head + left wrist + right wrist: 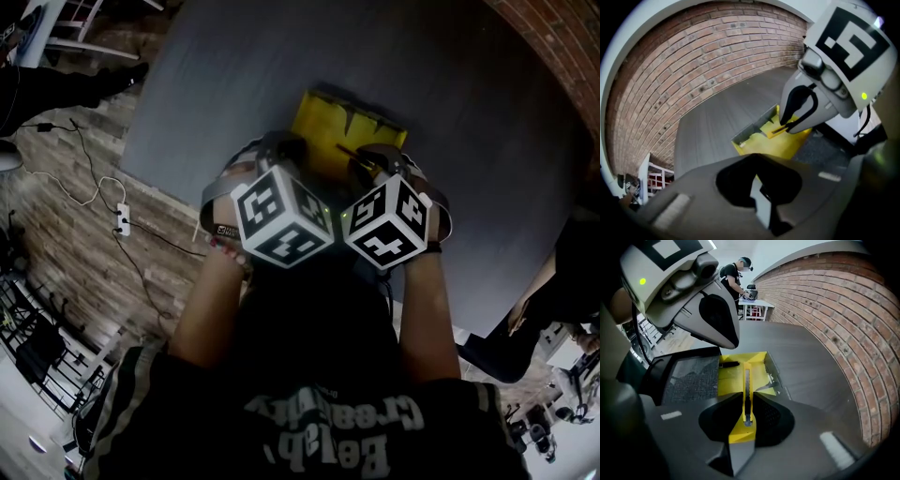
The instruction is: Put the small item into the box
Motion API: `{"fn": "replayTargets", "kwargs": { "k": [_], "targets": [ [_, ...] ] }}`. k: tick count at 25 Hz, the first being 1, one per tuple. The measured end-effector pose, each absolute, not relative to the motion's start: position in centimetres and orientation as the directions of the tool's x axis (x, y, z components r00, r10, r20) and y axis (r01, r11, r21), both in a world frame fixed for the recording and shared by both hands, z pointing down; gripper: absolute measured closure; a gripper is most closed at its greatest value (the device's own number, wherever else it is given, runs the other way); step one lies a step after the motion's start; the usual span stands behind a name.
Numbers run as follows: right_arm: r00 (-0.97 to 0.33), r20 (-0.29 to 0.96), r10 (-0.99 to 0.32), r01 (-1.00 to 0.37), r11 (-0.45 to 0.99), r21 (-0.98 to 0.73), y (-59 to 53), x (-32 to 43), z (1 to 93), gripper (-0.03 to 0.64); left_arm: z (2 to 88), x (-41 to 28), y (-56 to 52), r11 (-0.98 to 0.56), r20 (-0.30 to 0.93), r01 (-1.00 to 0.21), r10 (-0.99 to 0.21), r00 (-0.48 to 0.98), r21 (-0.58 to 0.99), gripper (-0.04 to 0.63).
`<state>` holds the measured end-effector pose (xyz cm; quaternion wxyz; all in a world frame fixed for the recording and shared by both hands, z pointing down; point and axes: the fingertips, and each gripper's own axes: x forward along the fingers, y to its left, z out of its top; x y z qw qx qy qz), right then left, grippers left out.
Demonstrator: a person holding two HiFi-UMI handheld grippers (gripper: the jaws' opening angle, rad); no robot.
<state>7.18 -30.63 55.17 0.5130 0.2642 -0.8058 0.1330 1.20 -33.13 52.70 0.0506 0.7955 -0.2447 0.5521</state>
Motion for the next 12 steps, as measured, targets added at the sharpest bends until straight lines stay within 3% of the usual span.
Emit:
{"fn": "replayTargets", "kwargs": {
  "k": [12],
  "targets": [
    [-0.359,0.890,-0.282,-0.558,0.829,0.038,-30.54,6.75,55.90,0.569,53.53,1.38,-33.05,-0.878,0.907,-0.443,-0.322,0.270,-0.180,0.592]
  ]
}}
